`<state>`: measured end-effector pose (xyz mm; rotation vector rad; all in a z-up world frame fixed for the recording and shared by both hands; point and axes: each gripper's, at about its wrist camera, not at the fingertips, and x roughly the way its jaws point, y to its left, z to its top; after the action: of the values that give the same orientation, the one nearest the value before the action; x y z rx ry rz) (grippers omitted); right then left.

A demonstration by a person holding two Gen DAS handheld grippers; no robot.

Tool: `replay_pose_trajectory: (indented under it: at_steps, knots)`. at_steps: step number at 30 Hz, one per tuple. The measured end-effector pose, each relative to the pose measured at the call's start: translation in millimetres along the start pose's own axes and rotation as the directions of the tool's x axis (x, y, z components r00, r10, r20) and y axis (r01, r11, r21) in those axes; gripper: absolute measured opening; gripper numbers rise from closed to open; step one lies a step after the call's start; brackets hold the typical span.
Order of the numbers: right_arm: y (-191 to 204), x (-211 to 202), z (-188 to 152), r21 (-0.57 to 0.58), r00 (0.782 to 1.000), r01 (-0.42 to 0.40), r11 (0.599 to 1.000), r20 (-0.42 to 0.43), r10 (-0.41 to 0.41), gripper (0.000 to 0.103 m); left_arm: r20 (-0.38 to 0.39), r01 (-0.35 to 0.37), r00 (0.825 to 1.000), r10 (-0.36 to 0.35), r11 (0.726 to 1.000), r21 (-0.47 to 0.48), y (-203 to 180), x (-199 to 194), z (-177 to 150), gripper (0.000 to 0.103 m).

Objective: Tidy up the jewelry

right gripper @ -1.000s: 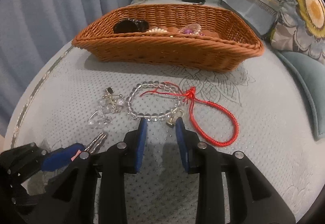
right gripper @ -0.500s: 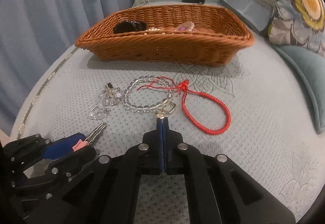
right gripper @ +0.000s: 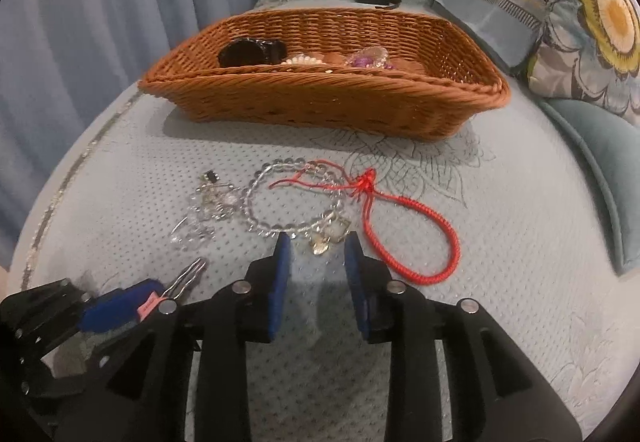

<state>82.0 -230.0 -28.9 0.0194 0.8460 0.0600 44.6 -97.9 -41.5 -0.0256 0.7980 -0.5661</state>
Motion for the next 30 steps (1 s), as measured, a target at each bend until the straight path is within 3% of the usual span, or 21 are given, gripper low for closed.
replay_pose_trajectory:
  at_steps: [5,7,16,22,30]
  knots:
    - [7,4,4,-0.064,1.0,0.029,0.998,0.002,-0.028,0.022,0.0,0.008,1.0,-0.008,1.0,-0.006,1,-1,0,0.021]
    - [7,0,-2,-0.072,1.0,0.021,0.997,0.016,-0.019,0.009,0.0,0.01,1.0,-0.01,1.0,-0.007,2,-1,-1,0.021]
    - [-6,-23,-19,-0.026,0.998,-0.044,0.999,0.051,0.045,0.009,0.007,0.009,1.0,-0.009,1.0,0.003,1,-3,-2,0.021]
    - [-17,-50,-26,0.016,0.991,-0.11,0.994,0.075,0.108,0.009,0.058,0.039,0.997,-0.04,0.999,0.022,-2,-18,-2,0.021]
    - [-33,-94,-2,0.025,0.973,-0.152,0.988,0.181,0.145,0.009,0.145,0.041,0.989,-0.041,0.999,0.004,5,-44,27,0.021]
